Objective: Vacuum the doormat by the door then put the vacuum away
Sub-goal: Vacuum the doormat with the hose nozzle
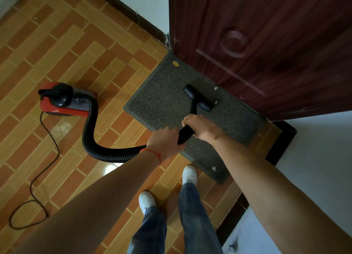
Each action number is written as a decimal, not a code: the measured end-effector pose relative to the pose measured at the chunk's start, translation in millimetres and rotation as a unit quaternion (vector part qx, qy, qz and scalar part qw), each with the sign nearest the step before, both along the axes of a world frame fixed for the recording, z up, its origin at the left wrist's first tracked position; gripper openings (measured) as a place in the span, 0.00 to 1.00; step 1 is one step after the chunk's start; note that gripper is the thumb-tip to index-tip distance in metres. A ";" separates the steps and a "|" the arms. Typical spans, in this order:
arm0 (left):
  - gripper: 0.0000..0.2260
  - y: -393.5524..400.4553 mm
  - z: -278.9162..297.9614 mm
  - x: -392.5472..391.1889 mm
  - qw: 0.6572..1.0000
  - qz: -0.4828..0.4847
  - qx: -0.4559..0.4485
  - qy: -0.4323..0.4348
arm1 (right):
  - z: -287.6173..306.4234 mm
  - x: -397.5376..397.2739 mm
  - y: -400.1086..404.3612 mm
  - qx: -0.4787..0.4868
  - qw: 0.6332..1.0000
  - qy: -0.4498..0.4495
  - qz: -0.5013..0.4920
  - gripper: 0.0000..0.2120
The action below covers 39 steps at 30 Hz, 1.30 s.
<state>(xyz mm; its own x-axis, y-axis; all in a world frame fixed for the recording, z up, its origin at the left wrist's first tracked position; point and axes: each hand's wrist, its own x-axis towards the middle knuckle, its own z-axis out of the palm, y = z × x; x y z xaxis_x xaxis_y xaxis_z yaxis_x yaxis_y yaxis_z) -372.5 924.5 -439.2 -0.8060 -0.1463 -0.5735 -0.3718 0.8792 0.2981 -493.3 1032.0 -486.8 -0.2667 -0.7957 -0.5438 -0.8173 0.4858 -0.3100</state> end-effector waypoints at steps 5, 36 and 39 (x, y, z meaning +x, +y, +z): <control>0.12 14.9 -5.0 -50.6 1.000 0.003 -0.006 -0.001 | -7.9 -51.4 12.1 0.004 1.000 0.015 0.017 0.11; 0.11 21.0 -2.9 -62.2 1.000 0.007 -0.017 0.001 | -10.9 -61.3 20.7 -0.018 1.000 -0.013 0.012 0.10; 0.12 14.7 1.7 -36.4 1.000 0.004 -0.016 -0.005 | -7.1 -35.3 14.4 -0.017 1.000 -0.019 0.016 0.10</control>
